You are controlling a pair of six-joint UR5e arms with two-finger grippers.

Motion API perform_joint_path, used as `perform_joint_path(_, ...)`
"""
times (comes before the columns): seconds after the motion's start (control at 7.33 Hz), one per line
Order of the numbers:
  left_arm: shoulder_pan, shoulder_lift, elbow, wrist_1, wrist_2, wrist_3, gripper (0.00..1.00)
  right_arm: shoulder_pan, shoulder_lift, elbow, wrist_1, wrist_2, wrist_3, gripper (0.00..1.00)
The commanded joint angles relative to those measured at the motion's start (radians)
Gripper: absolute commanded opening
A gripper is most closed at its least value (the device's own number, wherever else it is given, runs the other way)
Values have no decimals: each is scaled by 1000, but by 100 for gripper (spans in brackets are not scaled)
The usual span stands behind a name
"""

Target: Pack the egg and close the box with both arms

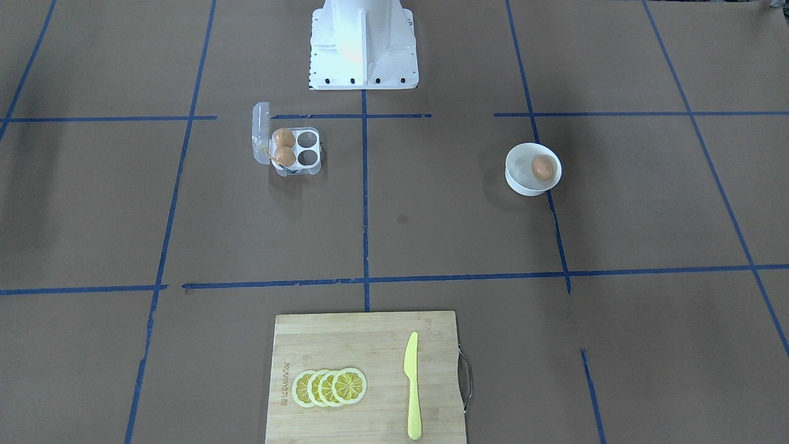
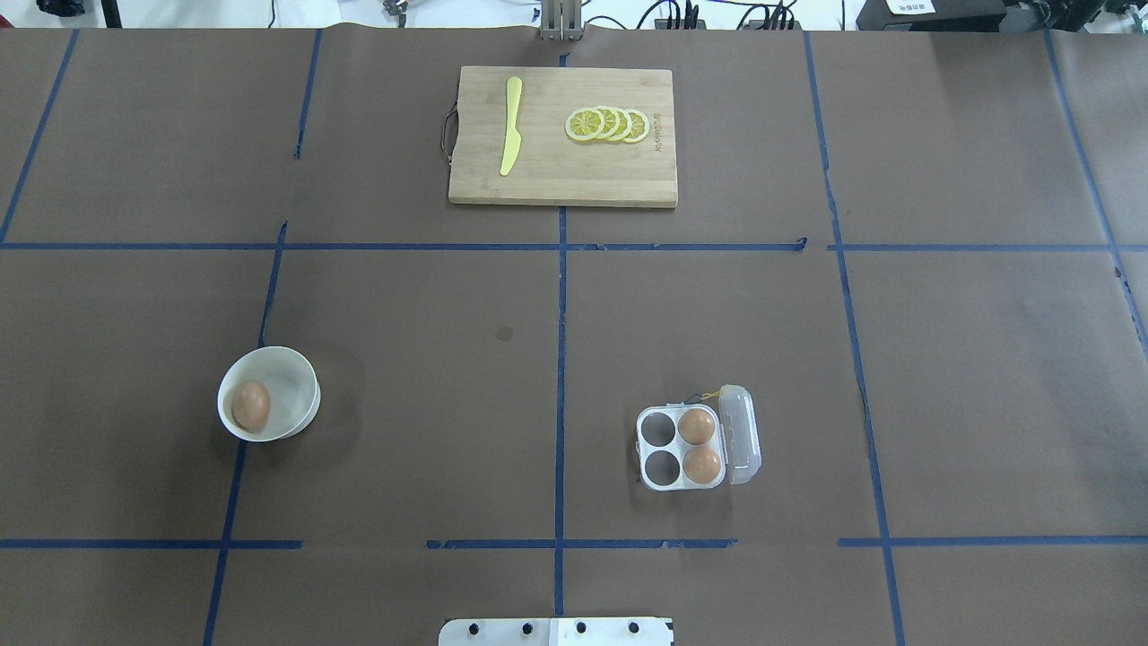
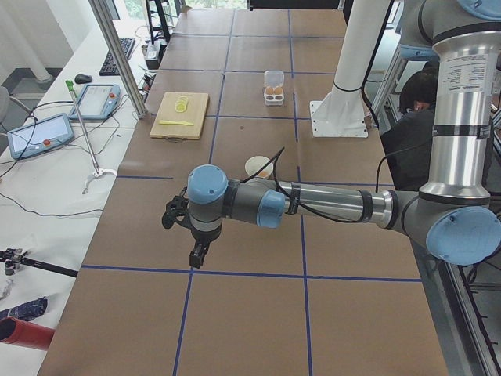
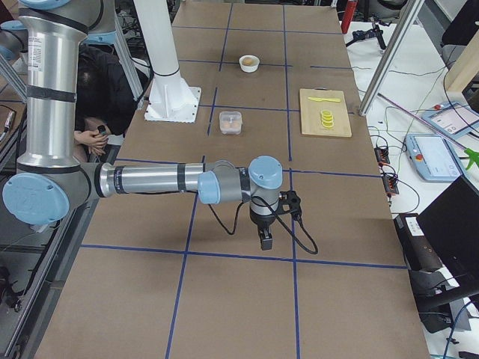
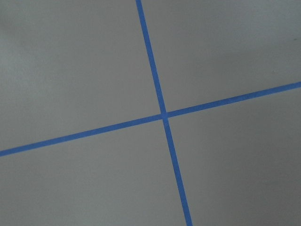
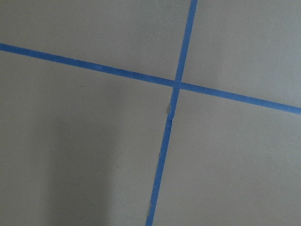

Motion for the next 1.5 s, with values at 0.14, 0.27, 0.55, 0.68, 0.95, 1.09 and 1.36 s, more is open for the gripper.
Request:
perform_joint_path(0.14, 3, -25, 36, -451, -2, -7, 100, 0, 7, 22, 1, 0, 1, 100)
perform_joint_path(0.27, 6, -39, 41, -470, -7, -63, 100, -2, 7, 22, 1, 0, 2, 100)
perform_joint_path(0.55, 78, -33, 28, -609, -59, -131, 100, 0, 7, 22, 1, 0, 4, 100)
perform_joint_path(0.68, 177, -20, 27, -666, -94, -221, 100, 0, 7, 19, -1, 0, 5, 100)
perform_joint_path(0.95, 379, -18, -93, -668, -18, -704, 100, 0, 7, 16, -2, 0, 4, 100)
perform_joint_path(1.09, 464, 9, -161, -668, 82, -842, 100, 0, 6, 15, -3, 0, 5, 100)
perform_joint_path(1.36, 675, 16, -228, -664, 276, -1188, 89, 0, 4, 10, -3, 0, 4, 100)
